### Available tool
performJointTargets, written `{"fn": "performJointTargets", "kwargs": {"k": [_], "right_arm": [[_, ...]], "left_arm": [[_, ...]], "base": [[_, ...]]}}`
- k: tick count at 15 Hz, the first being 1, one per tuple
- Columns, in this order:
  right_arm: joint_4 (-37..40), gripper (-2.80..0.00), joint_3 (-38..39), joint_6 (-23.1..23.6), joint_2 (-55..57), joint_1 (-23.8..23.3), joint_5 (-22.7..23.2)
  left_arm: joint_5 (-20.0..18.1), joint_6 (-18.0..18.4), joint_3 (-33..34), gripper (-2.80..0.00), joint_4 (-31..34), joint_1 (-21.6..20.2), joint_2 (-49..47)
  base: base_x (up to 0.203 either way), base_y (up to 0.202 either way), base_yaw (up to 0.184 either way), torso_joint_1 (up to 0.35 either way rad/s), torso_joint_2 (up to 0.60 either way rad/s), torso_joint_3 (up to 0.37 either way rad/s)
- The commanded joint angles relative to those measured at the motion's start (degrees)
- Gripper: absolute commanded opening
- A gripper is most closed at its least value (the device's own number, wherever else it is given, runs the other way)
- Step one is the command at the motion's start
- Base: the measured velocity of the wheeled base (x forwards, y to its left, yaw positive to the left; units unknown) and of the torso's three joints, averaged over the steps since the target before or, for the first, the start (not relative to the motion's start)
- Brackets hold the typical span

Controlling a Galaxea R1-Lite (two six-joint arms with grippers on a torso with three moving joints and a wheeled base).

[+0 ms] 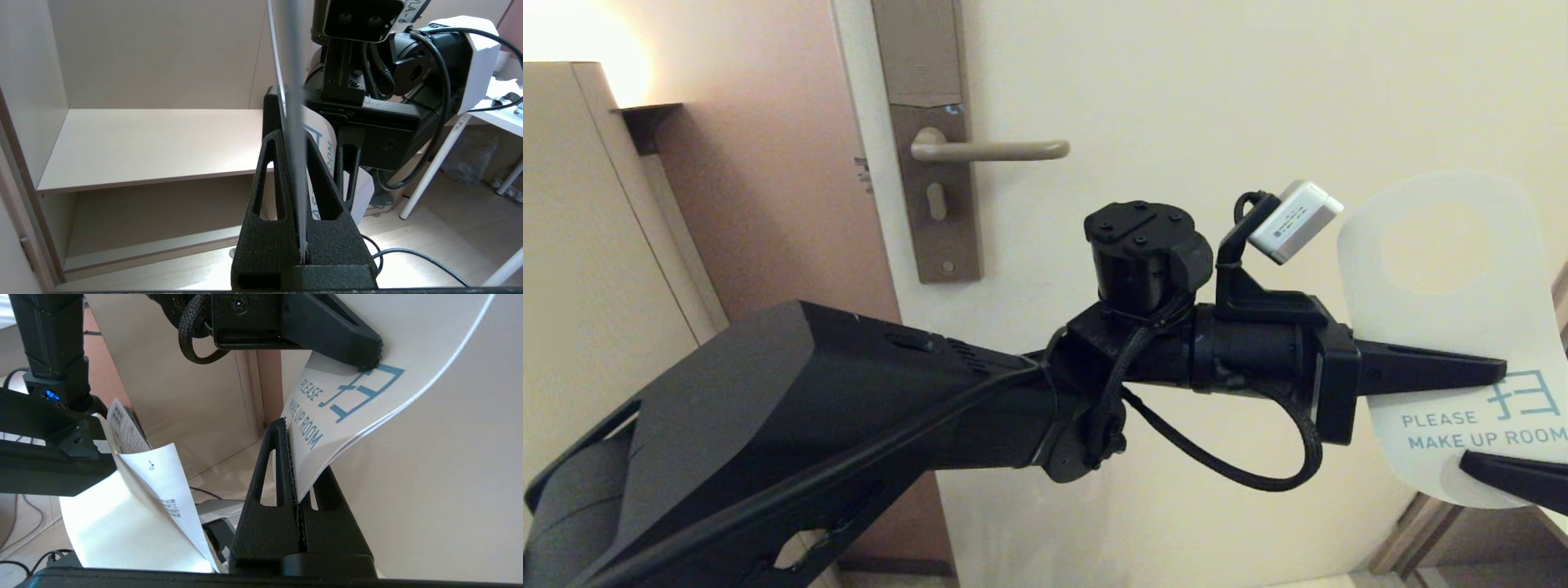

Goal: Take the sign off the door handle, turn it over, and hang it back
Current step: Hand it to the other hand

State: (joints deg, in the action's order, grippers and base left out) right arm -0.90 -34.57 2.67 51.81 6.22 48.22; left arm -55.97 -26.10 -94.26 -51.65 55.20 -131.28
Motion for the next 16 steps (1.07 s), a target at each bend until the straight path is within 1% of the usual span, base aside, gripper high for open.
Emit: {"fn": "performJointTargets", "kwargs": {"k": [1, 9, 15, 16], "right_arm": [[-0.2, -2.80, 0.3, 0.1, -0.1, 0.0, 0.4], [-0.2, -2.80, 0.5, 0.1, -0.3, 0.0, 0.4], [-0.2, -2.80, 1.2, 0.1, -0.9, 0.0, 0.4], [-0.2, -2.80, 1.2, 0.1, -0.9, 0.0, 0.4]], "left_arm": [[-0.3, -0.2, 0.1, -2.80, -0.2, 0.0, -0.5], [-0.4, 0.0, 0.3, -2.80, -0.6, 0.0, -0.5], [-0.4, -0.1, 2.1, -2.80, -3.1, 0.1, -0.4], [-0.4, -0.1, 2.1, 0.00, -3.1, 0.1, -0.4]], "base": [[0.000, 0.000, 0.000, 0.000, 0.00, 0.000], [0.000, 0.000, 0.000, 0.000, 0.00, 0.000], [0.000, 0.000, 0.000, 0.000, 0.00, 0.000], [0.000, 0.000, 0.000, 0.000, 0.00, 0.000]]}}
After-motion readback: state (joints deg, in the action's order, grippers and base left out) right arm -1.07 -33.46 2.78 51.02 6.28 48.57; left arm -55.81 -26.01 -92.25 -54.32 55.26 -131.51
